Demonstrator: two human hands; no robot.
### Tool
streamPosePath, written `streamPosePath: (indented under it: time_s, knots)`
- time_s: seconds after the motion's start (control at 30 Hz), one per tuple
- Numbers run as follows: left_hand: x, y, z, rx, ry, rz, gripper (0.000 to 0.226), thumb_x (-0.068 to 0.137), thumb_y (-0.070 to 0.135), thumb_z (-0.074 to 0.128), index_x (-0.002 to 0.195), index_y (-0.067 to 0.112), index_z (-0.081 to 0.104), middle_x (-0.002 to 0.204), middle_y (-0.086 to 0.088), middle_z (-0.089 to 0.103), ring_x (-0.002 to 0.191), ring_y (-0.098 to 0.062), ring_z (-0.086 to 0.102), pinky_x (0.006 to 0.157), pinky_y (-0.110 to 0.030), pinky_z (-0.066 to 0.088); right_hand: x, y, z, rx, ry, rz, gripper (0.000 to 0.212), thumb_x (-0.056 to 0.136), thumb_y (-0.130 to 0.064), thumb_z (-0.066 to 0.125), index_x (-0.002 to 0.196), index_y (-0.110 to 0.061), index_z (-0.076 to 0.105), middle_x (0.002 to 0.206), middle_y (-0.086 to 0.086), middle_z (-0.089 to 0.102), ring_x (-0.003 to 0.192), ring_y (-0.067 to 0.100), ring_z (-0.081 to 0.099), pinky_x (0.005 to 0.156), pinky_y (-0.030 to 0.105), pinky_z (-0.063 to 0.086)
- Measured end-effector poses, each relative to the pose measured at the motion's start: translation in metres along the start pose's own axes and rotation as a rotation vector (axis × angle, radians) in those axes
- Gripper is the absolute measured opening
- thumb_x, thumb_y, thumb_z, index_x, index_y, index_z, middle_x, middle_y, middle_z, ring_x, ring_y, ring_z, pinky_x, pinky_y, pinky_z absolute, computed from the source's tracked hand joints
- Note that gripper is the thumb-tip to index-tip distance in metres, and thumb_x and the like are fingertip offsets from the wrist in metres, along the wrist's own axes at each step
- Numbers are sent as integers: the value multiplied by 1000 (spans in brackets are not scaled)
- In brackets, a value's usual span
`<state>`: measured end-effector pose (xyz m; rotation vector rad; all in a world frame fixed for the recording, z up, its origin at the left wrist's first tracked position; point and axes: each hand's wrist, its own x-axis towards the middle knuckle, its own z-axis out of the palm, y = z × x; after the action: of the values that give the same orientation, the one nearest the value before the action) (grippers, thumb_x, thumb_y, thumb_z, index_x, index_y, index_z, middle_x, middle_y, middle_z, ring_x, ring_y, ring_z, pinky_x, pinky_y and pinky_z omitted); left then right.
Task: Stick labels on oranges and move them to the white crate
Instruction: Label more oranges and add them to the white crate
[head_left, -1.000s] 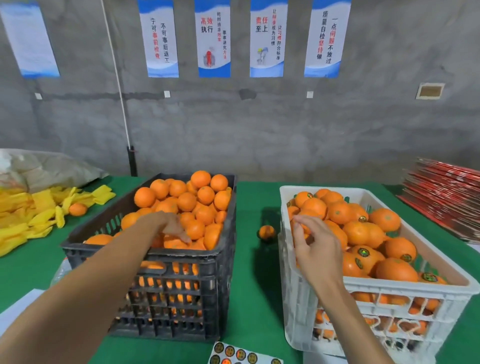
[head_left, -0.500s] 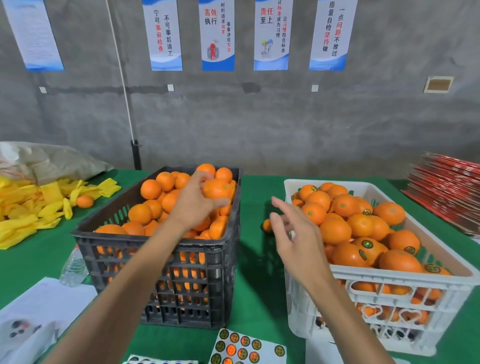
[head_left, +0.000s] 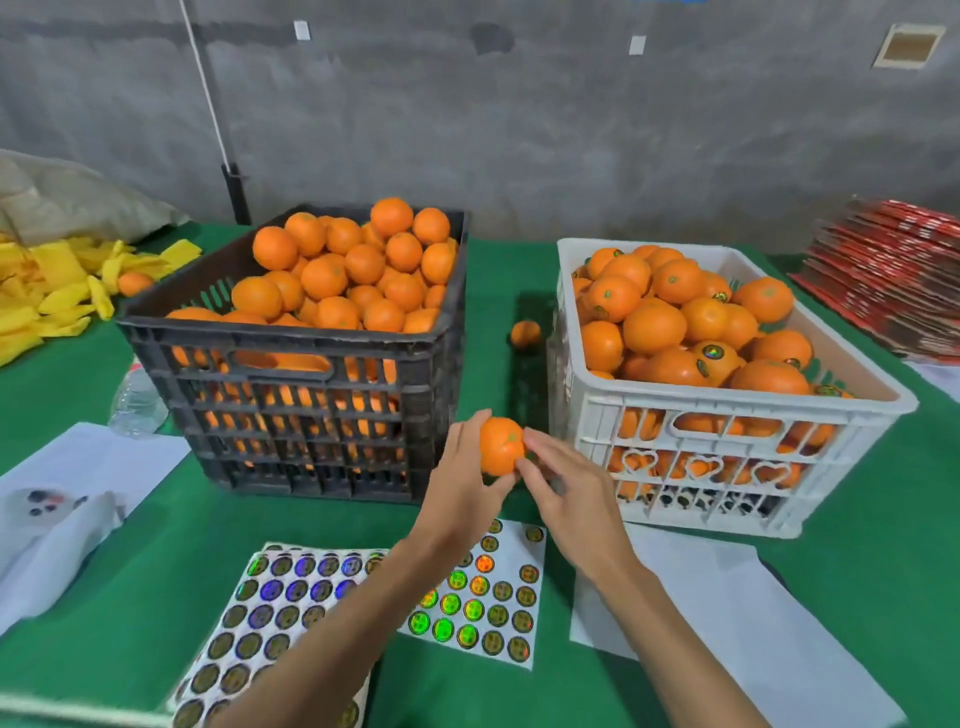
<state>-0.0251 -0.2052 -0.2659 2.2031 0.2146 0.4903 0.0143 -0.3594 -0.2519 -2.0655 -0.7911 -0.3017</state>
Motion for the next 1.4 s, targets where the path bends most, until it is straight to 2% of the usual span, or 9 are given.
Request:
streamPosePath:
  time_s: [0.13,0.23,0.53,0.73,0.93,1.1,1.2,1.3,1.4]
  knots:
    - [-30,-46,25,44,-47,-123,75,94,21,70,152,29,23,147,7,27,121,-20,55,94,-30,46,-35,47,15,-182,-324,133,44,99,-42,61,137,-18,63,142,-14,55,131,11,52,112,19,32]
    - [-39,-62,35,14,-36,-129,75,96,24,69,151,36,19,146,15,24,117,-13,52,90,-25,46,-47,65,20,-248,-423,164,59,95,-57,61,140,-19,61,151,-12,49,136,8,45,108,16,27]
    - [-41,-71,41,86,-46,-68,76,97,28,68,153,30,17,151,9,24,118,-7,47,90,-21,40,-50,70,25,-157,-385,170,43,95,-42,67,127,-12,71,142,-8,58,130,10,49,111,21,33]
    - [-41,-74,42,80,-32,-67,77,95,30,69,150,38,16,149,11,25,112,-3,44,88,-23,40,-48,70,30,137,-230,385,8,91,-30,76,92,-29,83,122,-26,64,114,-4,56,102,26,44]
    - [-40,-75,42,71,-32,-62,78,94,31,70,149,41,16,149,11,26,113,-3,45,89,-22,41,-41,71,31,264,-186,481,19,87,-13,76,75,-25,83,115,-21,68,108,-3,61,103,31,46]
    - [-40,-74,41,29,-41,-99,78,95,28,70,151,38,18,149,9,28,117,-9,52,95,-30,52,-44,72,34,177,-184,400,5,88,-23,79,83,-24,81,117,-19,66,111,-2,58,105,29,43]
    - [-40,-74,42,37,-38,-80,77,95,28,70,151,36,19,148,7,29,116,-7,50,92,-23,45,-47,71,33,82,-233,337,21,84,-40,81,97,-23,80,118,-22,64,113,-6,54,102,21,42]
    - [-40,-74,42,41,-41,-87,77,94,29,71,151,36,19,148,9,29,117,-9,53,90,-22,45,-47,71,32,93,-184,351,6,89,-26,77,89,-23,82,114,-19,67,109,-2,57,102,28,46]
    - [-40,-74,41,35,-38,-87,77,94,28,71,150,38,19,148,9,29,116,-7,52,89,-20,44,-46,73,31,61,-171,318,10,89,-26,77,96,-20,82,111,-18,68,107,-2,58,102,27,47]
